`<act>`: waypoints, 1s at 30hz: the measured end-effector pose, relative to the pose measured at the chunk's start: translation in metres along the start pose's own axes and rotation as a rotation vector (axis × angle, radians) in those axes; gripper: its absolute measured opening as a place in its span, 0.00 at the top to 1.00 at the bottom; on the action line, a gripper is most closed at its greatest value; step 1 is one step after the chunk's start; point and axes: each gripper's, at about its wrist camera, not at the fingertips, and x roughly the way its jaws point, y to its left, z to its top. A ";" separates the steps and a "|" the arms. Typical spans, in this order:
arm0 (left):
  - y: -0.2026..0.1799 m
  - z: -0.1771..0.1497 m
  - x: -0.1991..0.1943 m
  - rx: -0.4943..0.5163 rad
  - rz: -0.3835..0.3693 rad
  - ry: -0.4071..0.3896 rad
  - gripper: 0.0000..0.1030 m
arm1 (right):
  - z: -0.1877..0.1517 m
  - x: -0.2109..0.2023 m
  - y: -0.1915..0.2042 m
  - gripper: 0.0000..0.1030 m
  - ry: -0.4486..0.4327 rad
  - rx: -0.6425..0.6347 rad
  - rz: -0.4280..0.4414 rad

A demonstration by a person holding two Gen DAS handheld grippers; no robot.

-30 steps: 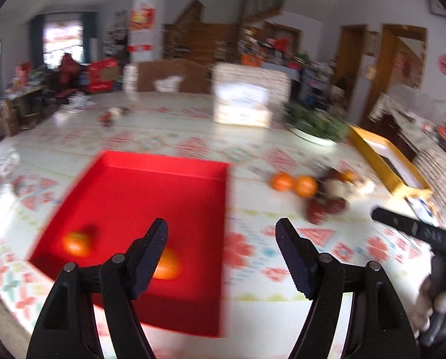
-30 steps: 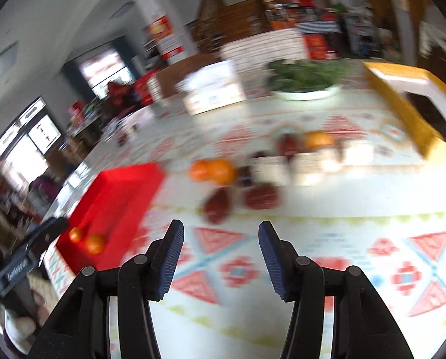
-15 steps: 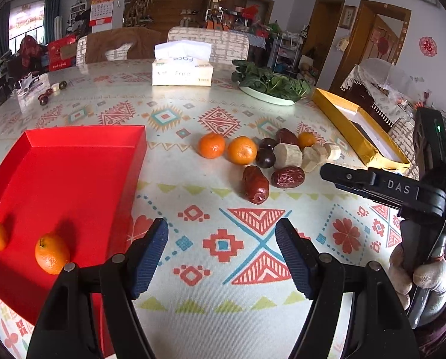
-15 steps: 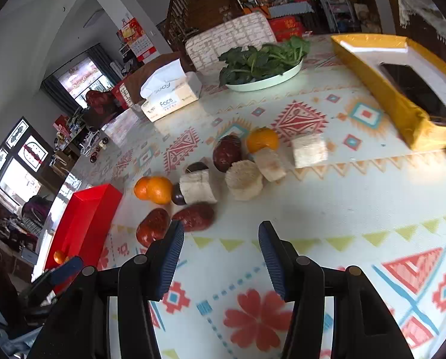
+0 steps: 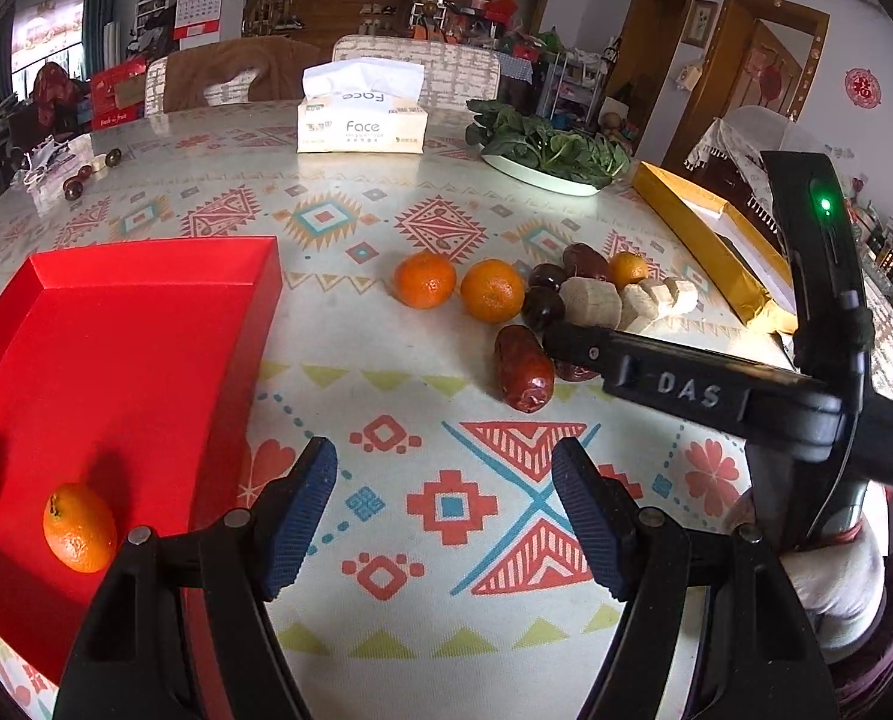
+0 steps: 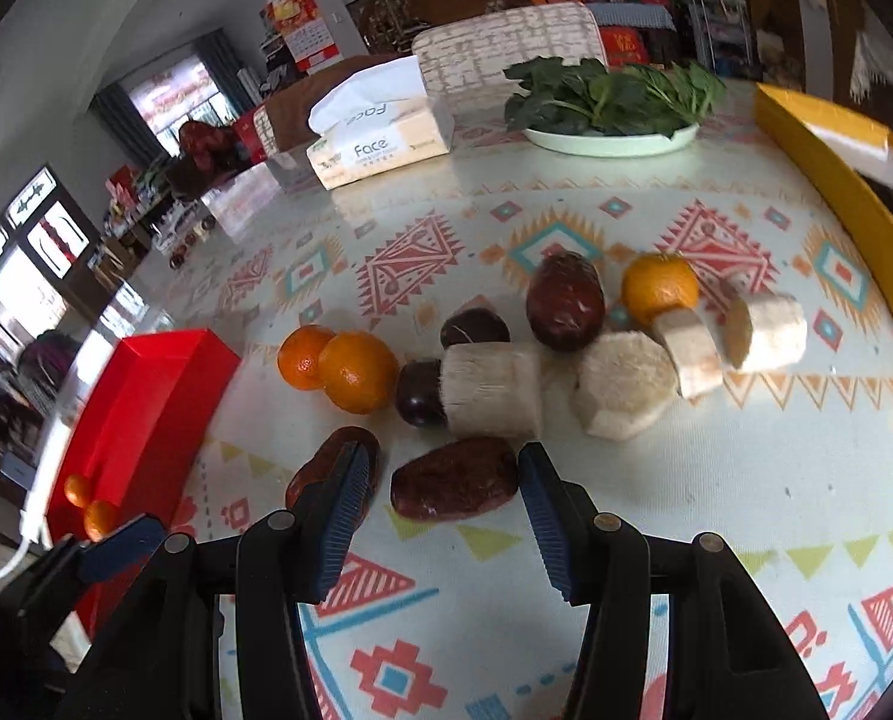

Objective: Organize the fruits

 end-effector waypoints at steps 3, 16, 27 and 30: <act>-0.003 0.003 0.003 0.009 -0.004 0.005 0.29 | -0.003 -0.001 0.003 0.54 -0.007 -0.029 -0.036; -0.037 0.027 0.052 0.091 -0.012 0.046 0.32 | -0.009 -0.035 -0.046 0.54 -0.092 0.141 0.024; -0.038 0.028 0.053 0.085 -0.003 0.037 0.72 | -0.009 -0.037 -0.040 0.54 -0.106 0.132 0.037; -0.035 0.025 0.035 0.059 -0.029 0.008 0.72 | -0.009 -0.038 -0.040 0.54 -0.112 0.137 0.040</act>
